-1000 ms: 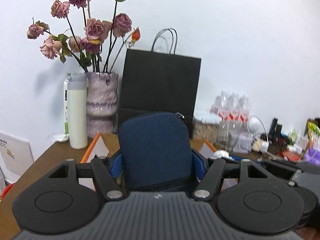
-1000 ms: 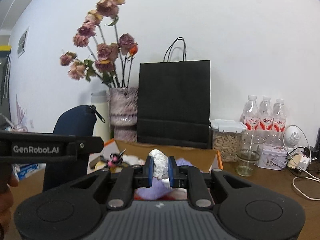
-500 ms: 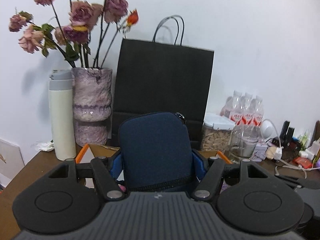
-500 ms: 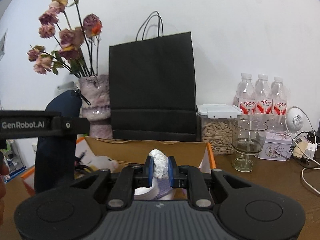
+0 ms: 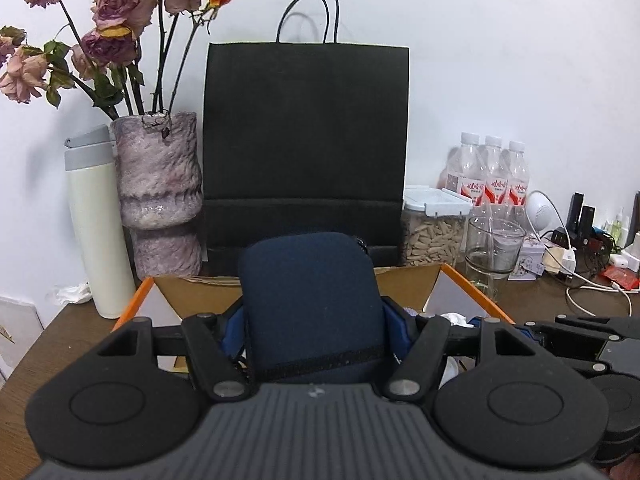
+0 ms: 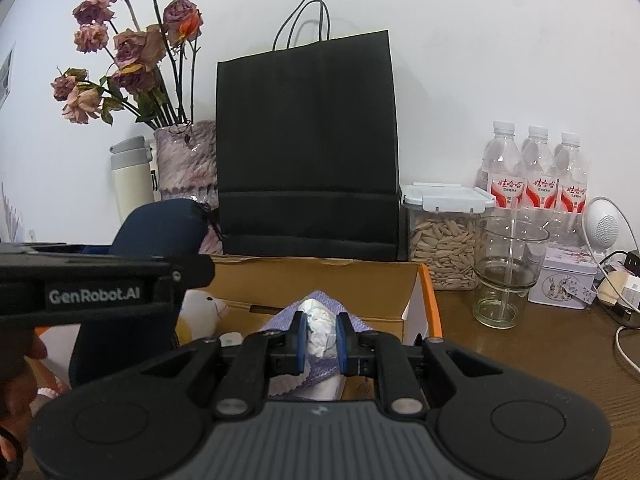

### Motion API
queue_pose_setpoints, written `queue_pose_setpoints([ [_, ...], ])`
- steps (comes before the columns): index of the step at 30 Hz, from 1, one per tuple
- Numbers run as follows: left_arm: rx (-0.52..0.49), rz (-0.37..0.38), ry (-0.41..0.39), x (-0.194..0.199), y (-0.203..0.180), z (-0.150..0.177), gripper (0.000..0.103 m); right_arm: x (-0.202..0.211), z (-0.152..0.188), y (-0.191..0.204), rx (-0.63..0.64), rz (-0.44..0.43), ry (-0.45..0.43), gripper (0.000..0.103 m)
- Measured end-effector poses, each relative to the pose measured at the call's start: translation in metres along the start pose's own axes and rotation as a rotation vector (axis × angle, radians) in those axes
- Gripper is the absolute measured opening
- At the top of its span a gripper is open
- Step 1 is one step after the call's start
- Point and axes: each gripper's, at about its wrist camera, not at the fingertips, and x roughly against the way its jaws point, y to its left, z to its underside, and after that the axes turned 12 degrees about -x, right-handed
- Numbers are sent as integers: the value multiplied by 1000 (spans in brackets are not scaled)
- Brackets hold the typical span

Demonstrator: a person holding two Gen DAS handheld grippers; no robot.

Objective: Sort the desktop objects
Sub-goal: 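Open the right tool to drop the tissue while the left tool drops the navy case into the box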

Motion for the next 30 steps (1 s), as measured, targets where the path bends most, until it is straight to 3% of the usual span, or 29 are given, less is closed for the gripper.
queue_pose_setpoints([
  [5,13,-1,11,-3,2,1,72,-1,0,-2,-7,7,4,18],
  [8,7,-19,-7,0,2,1,83,-1,0,-3,-11,12,5,19],
  [10,9,-32,-15,2,2,0,91,-1,0,-3,-13,11,6,30],
  [12,3,-49,-20,3,2,-1,99,0,0,-3,-10,12,2,46],
  [13,2,-53,-21,4,2,-1,100,0,0,-3,-9,11,0,51],
  [15,6,-54,-21,5,2,-1,103,1,0,-3,-7,6,-1,76],
  [18,4,-61,-14,5,2,-1,103,1,1,-1,3,9,-2,95],
  [21,5,-70,-6,5,2,0,103,0,2,0,7,12,8,102],
  [30,36,-87,-14,21,11,5,103,10,2,1,8,22,-8,103],
])
